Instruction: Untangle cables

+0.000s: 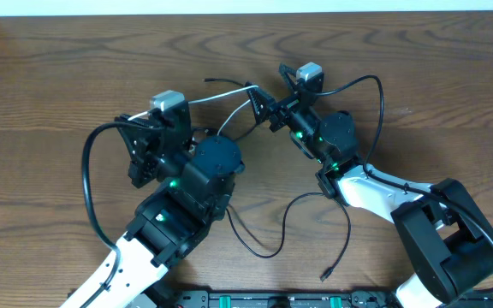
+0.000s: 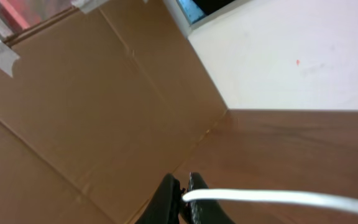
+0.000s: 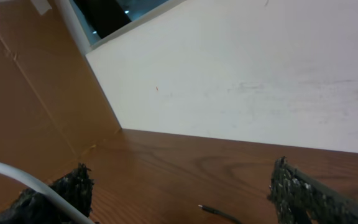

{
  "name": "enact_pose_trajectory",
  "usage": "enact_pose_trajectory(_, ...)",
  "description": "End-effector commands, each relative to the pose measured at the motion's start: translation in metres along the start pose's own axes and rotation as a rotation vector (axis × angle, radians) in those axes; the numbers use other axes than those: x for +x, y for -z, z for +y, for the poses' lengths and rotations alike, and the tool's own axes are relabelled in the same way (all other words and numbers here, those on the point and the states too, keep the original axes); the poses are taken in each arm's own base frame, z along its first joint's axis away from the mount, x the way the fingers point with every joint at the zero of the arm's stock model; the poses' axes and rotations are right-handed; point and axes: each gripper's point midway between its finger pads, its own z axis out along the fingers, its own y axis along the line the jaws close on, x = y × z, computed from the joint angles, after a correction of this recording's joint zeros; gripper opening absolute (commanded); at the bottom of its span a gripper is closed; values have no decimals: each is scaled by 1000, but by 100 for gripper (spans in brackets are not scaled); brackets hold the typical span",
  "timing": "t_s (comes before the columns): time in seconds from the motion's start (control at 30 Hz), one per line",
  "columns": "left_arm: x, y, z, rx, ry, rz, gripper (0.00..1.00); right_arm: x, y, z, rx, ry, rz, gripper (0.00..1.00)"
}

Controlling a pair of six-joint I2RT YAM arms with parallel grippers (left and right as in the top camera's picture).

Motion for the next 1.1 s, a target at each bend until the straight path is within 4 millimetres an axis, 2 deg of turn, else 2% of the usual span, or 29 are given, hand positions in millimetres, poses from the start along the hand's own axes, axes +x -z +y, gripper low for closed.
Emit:
enact_pose_trajectory(0.0,-11,-8,0,36,50,-2,8,0,-1,-11,37,-13,-7,88)
enact_pose_trajectory(0.13,-34,-19,-1,88,129,-45,8,0,-1,-11,39,-13,-5,88)
enact_pose_trajectory(0.3,-62,-37,19,61,226,-119,7,0,-1,-12,41,-13,-4,88)
enact_pose_trajectory(0.43,-66,-43,22,62,237,-137,8,-1,0,-16,49,-11,-7,88)
enact_pose_trajectory(0.57,-72,-42,13,105,231,-168,8,-3,1,-21,58,-11,-11,88)
enact_pose_trajectory(0.77,-81,-39,3,171,234,-215,8,0,0,-14,17,-11,5,88)
enact_pose_trajectory(0.87,-80,-39,2,172,228,-213,7,2,1,0,-59,-36,26,90)
enact_pose_trajectory(1.07,-77,-41,-7,175,205,-206,8,24,17,58,-412,-36,168,96)
